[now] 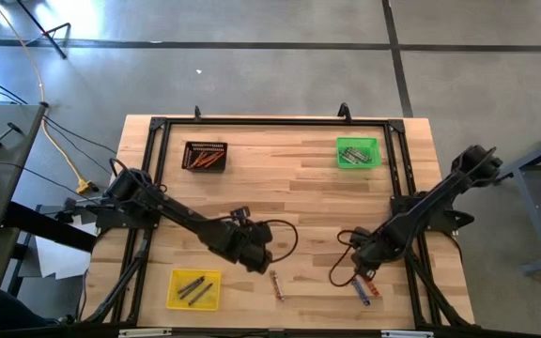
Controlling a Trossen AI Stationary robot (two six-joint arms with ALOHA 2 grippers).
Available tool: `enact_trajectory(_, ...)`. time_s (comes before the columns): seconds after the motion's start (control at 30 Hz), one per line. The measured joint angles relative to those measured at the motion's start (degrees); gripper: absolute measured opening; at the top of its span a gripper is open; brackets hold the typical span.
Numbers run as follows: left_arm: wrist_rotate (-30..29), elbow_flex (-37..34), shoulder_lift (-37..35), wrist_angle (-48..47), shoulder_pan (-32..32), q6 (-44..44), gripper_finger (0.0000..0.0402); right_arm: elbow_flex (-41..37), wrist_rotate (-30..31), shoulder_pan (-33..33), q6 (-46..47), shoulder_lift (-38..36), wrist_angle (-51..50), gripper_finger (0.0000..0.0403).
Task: Sort crayons
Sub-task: Put the gray crayon into the green bin
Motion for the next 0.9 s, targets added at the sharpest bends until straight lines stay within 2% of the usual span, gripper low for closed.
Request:
enact_trajectory(0.2, -3.0, 0.0, 0.0, 0.0, 0.5, 0.9, 0.0044, 0.0, -1.7, 2.1, 2.1, 1.8, 0.9, 0.0094)
enact_trajectory(0.3, -4.6, 0.0, 0.0, -0.3, 1.1, 0.9, 0.0044, 0.0, -1.1, 2.3, 2.2, 1.8, 1.0, 0.0094)
enact_trajectory(0.47, -4.1, 0.0, 0.0, -0.3, 1.7, 0.9, 0.0044, 0.0, 1.0, 2.3, 3.8, 1.8, 1.8, 0.0094)
enact_trajectory(0.57, -1.0, 0.0, 0.0, 0.2, 1.6, 0.9, 0.0044, 0.0, 1.1, 2.3, 4.1, 1.8, 3.6, 0.0094)
enact_trajectory(0.73, 10.3, -0.3, 0.9, 1.5, 1.4, 2.0, 0.0044, 0.0, 3.3, 2.3, 2.8, 1.8, 7.6, 0.0094)
enact_trajectory(0.9, 17.5, -2.8, 1.1, 7.2, 0.8, 10.3, 0.0044, 0.0, 5.9, 2.3, 0.6, 1.8, 10.9, 0.0094)
